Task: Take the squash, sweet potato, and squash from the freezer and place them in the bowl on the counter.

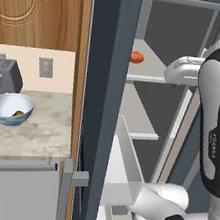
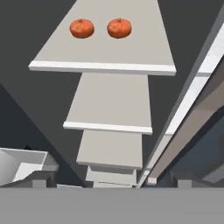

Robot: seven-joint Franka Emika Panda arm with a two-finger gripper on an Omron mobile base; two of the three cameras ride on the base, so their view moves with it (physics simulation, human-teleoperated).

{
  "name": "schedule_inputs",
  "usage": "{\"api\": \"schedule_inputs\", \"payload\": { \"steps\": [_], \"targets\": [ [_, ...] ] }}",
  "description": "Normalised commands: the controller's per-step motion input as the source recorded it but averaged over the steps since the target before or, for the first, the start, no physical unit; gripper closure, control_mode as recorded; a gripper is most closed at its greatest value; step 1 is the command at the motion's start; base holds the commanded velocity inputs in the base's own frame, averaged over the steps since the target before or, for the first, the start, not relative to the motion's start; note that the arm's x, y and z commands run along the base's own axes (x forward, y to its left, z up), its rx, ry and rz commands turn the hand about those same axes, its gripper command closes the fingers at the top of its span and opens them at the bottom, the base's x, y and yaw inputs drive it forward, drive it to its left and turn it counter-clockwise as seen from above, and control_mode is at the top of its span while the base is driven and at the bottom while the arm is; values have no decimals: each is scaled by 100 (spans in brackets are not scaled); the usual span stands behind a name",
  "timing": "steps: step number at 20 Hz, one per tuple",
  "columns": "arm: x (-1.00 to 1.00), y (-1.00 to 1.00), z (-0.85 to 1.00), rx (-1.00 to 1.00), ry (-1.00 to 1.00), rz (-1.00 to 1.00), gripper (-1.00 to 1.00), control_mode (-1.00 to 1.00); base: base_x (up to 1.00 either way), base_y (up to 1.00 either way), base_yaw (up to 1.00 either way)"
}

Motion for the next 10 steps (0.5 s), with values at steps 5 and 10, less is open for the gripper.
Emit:
{"api": "schedule_inputs", "payload": {
  "steps": [5,10],
  "targets": [
    [34,9,6,0,0,0,-100,-100,0,0,0],
    [45,5,7,0,0,0,-100,-100,0,0,0]
  ]
}}
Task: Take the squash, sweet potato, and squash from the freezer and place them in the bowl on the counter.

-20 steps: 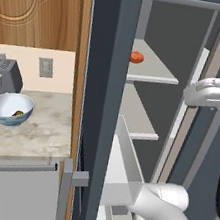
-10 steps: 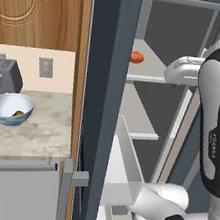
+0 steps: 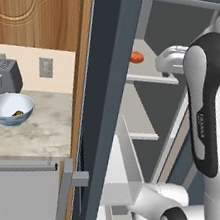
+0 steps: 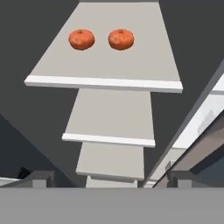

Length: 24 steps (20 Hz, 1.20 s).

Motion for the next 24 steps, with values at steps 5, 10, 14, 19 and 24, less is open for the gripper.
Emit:
{"api": "schedule_inputs", "payload": {
  "steps": [5,10,14,19,24],
  "targets": [
    [47,5,13,0,1,0,-100,-100,0,0,0],
    [43,0,-9,0,-2,1,-100,-100,0,0,0],
    [3,0,-56,0,-30,2,-100,-100,0,0,0],
    [37,0,-29,1,-22,0,-100,-100,0,0,0],
    [82,4,1,2,0,0,-100,-100,0,0,0]
  ]
}}
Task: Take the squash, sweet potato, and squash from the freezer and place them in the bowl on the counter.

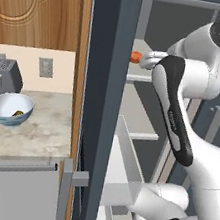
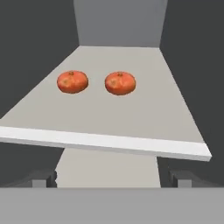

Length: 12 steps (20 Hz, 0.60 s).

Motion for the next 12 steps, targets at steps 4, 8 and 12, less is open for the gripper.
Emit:
{"api": "schedule_inputs", "payload": {
  "steps": [4,8,12],
  "targets": [
    [81,0,0,0,2,0,-100,-100,0,0,0],
    [68,2,0,1,5,0,-100,-100,0,0,0],
    [51,9,-3,0,2,0,-100,-100,0,0,0]
  ]
}}
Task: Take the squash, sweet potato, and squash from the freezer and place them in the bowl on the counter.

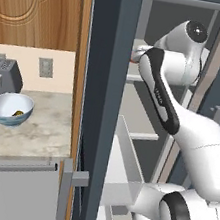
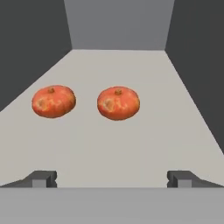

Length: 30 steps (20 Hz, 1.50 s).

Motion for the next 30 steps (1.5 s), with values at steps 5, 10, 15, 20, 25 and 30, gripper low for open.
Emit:
{"api": "schedule_inputs", "payload": {
  "steps": [5,10,15,20,25,30],
  "targets": [
    [49,8,-2,0,2,0,-100,-100,0,0,0],
    [39,9,0,0,6,0,-100,-100,0,0,0],
    [30,0,-5,0,7,0,-100,-100,0,0,0],
    [39,0,-19,0,2,0,-100,-100,0,0,0],
    [30,2,-35,0,0,0,-100,-100,0,0,0],
    [27,0,-16,0,0,0,-100,-100,0,0,0]
  ]
}}
